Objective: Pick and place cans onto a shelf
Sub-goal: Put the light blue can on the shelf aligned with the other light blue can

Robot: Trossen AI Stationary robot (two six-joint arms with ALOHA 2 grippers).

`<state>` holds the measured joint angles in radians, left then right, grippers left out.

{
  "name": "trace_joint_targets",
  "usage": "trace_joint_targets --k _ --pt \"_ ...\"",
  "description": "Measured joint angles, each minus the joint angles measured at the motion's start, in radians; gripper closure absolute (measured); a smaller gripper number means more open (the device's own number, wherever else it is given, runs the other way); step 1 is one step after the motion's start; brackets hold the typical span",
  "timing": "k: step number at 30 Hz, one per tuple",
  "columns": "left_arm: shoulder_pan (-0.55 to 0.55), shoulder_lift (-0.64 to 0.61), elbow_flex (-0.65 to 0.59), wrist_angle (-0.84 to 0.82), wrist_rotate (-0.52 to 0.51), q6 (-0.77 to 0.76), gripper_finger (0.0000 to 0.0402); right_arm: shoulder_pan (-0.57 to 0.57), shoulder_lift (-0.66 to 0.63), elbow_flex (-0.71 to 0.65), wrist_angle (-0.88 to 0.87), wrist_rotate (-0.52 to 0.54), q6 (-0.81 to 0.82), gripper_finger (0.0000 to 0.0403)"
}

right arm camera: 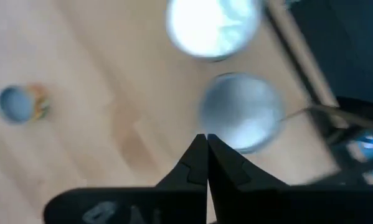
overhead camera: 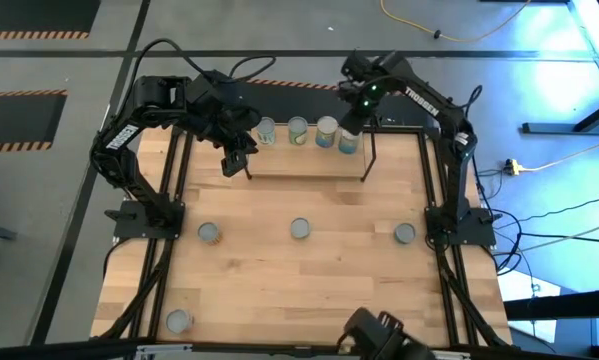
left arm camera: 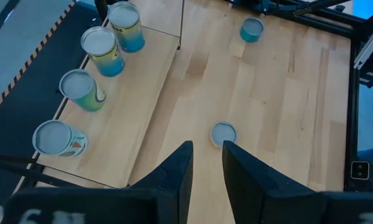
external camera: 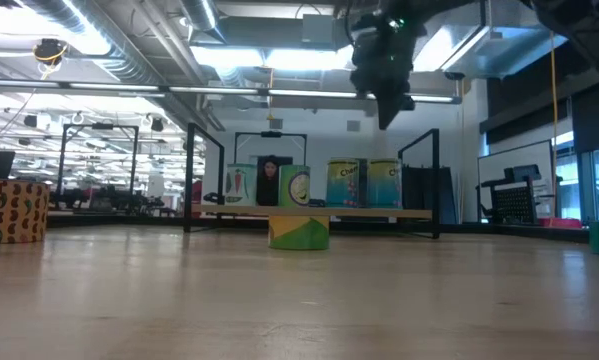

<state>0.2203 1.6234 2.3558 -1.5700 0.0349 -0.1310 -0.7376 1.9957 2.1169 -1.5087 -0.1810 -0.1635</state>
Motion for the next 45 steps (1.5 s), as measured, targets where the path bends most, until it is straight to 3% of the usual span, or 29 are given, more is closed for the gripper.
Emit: trace_joint_targets --k 11,17,21,34,40,45 --pt "0.0 0.0 0.0 0.0 0.0 0.0 0.0321 0.128 0.003 -0.087 0.064 0.056 0.025 0.0401" --pt "0.0 0.0 0.0 0.0 0.0 0.001 0.0321 0.134 0.005 -0.175 0.093 0.074 0.028 0.0402" --pt "0.0 0.0 0.0 0.0 0.0 0.002 0.0321 0.133 0.006 -0.232 0.147 0.208 0.045 0.0402" --pt "0.0 0.0 0.0 0.0 0.0 0.002 0.0321 0.133 0.006 -0.289 0.215 0.201 0.051 0.0402" --pt "0.0 0.0 0.0 0.0 0.0 0.002 0.0321 0.132 0.006 -0.289 0.221 0.286 0.05 0.0402" --pt "0.0 0.0 0.0 0.0 0.0 0.002 0.0321 0.131 0.006 -0.289 0.227 0.293 0.046 0.0402"
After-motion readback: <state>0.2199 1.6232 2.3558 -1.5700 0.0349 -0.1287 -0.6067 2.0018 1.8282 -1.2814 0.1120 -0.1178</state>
